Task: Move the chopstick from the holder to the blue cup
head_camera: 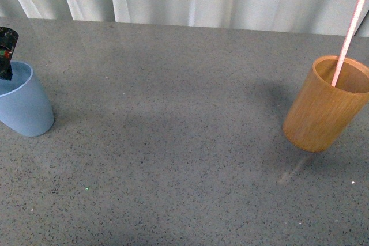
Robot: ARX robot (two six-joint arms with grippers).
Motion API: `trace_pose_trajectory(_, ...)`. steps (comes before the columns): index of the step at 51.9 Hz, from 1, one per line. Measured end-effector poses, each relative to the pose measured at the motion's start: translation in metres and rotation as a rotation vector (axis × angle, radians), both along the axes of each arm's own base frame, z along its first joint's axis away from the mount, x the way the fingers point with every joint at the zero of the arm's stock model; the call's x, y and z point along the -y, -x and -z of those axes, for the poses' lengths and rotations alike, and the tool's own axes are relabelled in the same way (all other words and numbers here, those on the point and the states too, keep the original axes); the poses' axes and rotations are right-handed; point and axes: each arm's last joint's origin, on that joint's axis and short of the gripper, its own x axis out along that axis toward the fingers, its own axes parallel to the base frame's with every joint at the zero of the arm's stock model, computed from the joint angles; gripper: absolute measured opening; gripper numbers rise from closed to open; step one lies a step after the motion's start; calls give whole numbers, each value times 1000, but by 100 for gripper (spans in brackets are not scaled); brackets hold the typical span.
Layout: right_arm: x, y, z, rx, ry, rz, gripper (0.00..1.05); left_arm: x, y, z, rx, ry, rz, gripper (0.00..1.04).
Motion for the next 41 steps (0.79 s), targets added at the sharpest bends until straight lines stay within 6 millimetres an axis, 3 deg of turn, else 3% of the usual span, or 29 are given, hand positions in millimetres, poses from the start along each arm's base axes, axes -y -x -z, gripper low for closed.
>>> trace_pose_trajectory(14,0,0,0,0,0,0,95,0,-8,16,44,-18,-103,97)
trace_pose_trajectory(18,0,0,0,0,0,0,95,3,-8,17,45,-16,-104,81)
trace_pose_trajectory(28,0,0,0,0,0,0,95,7,-7,21,39,-15,-124,56)
trace_pose_trajectory(41,0,0,0,0,0,0,95,19,-2,26,-5,27,-133,6)
